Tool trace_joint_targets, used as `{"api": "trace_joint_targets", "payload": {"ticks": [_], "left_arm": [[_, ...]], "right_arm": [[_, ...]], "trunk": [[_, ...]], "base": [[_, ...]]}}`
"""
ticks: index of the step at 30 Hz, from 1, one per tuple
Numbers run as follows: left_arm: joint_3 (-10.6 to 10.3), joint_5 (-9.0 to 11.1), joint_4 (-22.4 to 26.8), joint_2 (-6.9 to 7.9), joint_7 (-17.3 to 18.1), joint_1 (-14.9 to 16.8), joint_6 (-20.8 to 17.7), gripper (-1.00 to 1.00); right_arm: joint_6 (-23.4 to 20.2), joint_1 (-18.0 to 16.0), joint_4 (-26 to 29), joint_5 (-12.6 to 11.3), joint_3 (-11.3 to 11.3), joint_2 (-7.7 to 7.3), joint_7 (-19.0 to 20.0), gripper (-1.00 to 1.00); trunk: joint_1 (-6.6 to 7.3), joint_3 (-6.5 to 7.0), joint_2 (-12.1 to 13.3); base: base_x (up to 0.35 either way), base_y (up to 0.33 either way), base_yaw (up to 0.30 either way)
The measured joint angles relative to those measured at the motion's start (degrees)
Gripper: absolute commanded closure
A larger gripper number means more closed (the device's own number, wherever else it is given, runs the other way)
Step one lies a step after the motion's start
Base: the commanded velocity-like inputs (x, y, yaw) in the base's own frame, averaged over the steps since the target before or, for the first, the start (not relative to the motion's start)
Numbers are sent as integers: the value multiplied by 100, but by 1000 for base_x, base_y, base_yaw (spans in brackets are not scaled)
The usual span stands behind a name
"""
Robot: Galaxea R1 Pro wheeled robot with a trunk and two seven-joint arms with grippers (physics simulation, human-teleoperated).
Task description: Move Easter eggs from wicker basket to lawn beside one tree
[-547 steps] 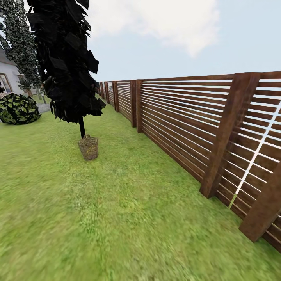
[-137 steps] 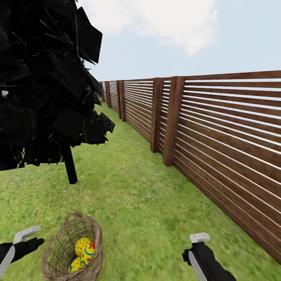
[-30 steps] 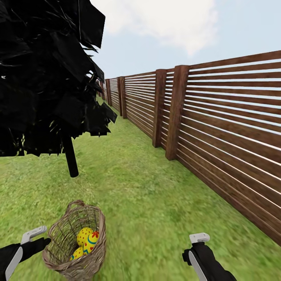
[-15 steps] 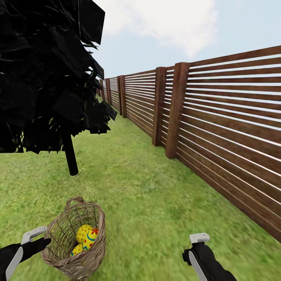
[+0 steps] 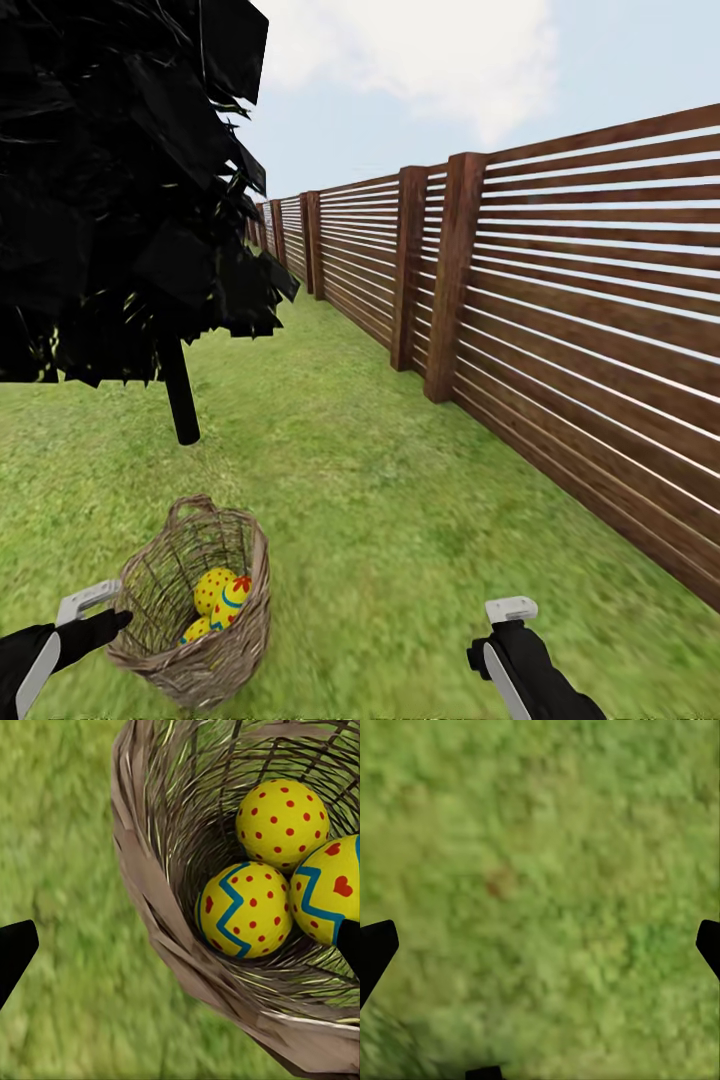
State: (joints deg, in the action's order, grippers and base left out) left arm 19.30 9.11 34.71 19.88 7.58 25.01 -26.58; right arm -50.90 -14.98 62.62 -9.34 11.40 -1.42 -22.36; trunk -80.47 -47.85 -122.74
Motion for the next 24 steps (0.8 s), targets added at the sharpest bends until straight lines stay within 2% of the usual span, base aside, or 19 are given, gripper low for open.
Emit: {"api": "trace_joint_targets", "payload": {"ticks": [24], "left_arm": [[0,-1,-6,-69,0,0,8,-100]], "right_arm": [[0,1,0,0,18,0,0,-100]], "trunk": [[-527,-431,-963]], "base": [[0,0,0]]}}
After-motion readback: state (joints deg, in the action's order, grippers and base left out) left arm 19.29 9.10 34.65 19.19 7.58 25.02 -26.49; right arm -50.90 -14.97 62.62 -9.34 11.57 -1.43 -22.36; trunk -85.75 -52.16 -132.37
